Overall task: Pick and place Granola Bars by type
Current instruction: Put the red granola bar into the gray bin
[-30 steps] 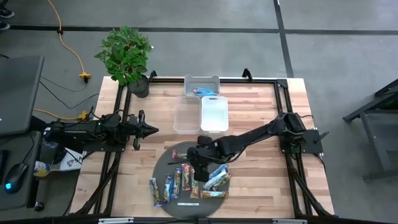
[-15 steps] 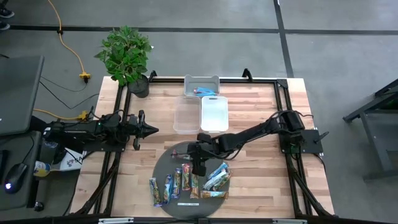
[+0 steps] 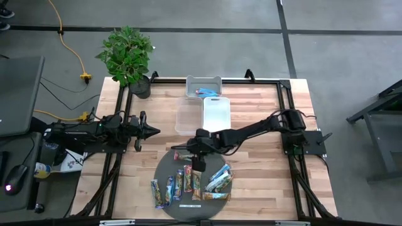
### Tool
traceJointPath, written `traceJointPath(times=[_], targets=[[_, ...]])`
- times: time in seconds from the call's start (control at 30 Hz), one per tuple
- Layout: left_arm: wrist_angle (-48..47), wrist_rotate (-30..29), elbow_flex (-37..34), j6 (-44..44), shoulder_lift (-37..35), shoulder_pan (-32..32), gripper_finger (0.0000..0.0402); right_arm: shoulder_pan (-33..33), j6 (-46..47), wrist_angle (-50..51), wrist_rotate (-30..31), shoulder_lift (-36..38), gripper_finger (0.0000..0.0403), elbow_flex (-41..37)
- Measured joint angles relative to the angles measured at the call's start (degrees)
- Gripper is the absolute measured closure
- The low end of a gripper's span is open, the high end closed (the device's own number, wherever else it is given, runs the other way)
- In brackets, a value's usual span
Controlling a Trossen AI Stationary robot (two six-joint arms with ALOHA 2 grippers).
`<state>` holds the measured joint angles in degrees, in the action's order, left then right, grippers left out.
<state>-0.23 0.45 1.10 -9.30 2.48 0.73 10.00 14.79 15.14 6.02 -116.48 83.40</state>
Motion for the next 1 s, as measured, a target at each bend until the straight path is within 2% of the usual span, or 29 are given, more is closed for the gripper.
traceJointPath(times=[0.33, 1.0], targets=[[0.00, -0.01, -0.02, 0.00, 0.00, 0.00, 0.0401, 0.12, -0.44, -1.35, 2.07, -3.75, 0.0144, 0.00], [-0.09, -0.02, -0.02, 0.00, 0.00, 0.01, 0.0401, 0.20, 1.85, -5.09, 1.40, -6.85, 0.0144, 0.04]])
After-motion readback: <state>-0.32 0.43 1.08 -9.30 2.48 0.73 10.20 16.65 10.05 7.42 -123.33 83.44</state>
